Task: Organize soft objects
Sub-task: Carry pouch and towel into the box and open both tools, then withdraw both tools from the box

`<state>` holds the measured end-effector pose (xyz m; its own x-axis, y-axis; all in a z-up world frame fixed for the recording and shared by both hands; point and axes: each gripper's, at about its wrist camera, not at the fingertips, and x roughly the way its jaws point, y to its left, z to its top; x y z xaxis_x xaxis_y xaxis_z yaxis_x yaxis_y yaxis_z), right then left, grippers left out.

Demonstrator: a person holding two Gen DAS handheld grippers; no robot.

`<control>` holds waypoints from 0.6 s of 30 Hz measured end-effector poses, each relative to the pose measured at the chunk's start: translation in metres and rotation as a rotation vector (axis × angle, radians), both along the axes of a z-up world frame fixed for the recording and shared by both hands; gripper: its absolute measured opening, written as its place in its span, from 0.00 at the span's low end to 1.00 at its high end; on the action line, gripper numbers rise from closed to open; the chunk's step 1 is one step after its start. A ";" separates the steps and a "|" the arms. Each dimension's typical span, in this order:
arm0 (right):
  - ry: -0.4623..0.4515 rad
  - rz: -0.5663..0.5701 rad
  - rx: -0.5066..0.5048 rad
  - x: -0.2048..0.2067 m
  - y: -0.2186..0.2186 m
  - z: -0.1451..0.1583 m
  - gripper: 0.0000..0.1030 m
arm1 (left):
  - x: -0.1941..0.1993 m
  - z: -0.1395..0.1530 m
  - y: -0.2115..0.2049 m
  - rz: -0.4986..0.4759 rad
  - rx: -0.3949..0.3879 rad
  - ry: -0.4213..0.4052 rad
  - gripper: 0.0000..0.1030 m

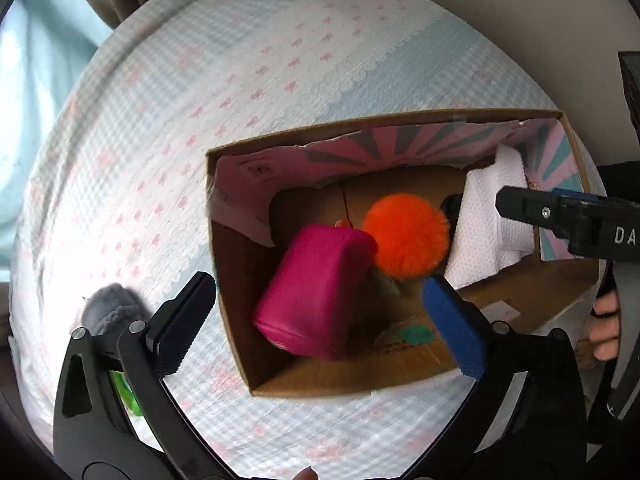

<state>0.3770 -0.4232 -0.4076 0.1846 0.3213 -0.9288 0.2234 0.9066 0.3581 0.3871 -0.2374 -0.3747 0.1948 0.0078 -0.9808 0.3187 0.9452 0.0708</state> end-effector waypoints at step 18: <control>-0.164 0.032 -0.100 -0.030 0.014 0.080 0.99 | -0.038 0.072 0.014 0.026 -0.051 -0.104 1.00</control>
<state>0.3471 -0.4094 -0.3276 0.3273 0.2368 -0.9148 0.1396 0.9454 0.2946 0.3495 -0.2236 -0.3023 0.2964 -0.0356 -0.9544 0.2878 0.9562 0.0537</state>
